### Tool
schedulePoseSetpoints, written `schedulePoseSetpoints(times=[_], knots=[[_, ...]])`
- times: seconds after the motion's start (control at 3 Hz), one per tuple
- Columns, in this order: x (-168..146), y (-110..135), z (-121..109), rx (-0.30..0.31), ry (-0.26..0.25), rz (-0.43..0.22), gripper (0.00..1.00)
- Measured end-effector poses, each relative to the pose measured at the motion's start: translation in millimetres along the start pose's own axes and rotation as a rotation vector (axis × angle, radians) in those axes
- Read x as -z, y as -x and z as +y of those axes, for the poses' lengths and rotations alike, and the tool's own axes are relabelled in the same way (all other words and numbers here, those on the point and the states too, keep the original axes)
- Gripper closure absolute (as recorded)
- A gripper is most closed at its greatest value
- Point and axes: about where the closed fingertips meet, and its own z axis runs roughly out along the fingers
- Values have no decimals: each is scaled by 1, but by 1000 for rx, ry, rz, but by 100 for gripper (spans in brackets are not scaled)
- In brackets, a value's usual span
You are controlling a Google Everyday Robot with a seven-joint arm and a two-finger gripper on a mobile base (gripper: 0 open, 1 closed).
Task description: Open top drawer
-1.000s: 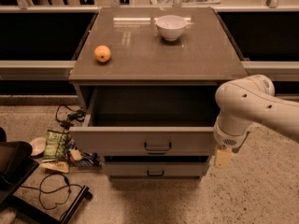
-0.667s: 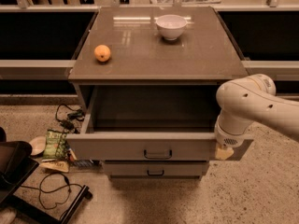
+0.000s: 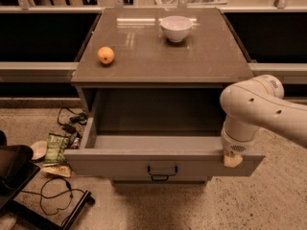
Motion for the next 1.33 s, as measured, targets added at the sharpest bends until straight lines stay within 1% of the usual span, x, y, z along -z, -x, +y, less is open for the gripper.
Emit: schedulePoseSetpoints(times=[0.33,1.33], knots=[[-2,0,0,0,0,0,84],[-3,-2,2,-1,4,3,14]])
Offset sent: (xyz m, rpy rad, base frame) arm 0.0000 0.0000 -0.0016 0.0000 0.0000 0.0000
